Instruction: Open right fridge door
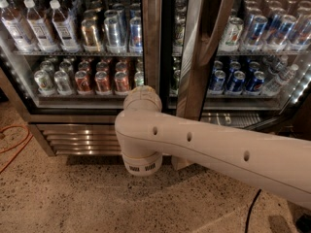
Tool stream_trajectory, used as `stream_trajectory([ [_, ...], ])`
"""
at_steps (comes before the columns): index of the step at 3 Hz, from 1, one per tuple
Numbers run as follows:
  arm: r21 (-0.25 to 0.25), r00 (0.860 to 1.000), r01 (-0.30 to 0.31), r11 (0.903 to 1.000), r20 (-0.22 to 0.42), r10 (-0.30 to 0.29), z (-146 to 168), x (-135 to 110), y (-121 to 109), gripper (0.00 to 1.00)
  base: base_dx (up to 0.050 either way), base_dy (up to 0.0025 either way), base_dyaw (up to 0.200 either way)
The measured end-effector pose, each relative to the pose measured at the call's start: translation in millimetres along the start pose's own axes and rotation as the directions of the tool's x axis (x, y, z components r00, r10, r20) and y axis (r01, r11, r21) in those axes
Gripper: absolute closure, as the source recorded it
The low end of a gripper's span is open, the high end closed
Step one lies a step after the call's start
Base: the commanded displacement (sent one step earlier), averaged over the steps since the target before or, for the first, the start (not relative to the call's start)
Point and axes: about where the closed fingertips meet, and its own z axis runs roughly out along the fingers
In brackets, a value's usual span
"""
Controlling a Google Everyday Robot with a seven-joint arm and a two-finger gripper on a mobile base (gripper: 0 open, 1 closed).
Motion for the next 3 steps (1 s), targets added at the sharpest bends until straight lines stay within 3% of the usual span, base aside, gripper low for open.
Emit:
stream_trajectory([
  [2,0.115,0.999,0.016,0.9932,0.034,-0.020,36.0,-9.4,-17.2,1.00,0.000,0.00000,0.000],
  [3,0.187,0.999,0.028,0.9820,0.022,-0.032,36.7,-6.7,-28.9,1.00,0.000,0.00000,0.000],
])
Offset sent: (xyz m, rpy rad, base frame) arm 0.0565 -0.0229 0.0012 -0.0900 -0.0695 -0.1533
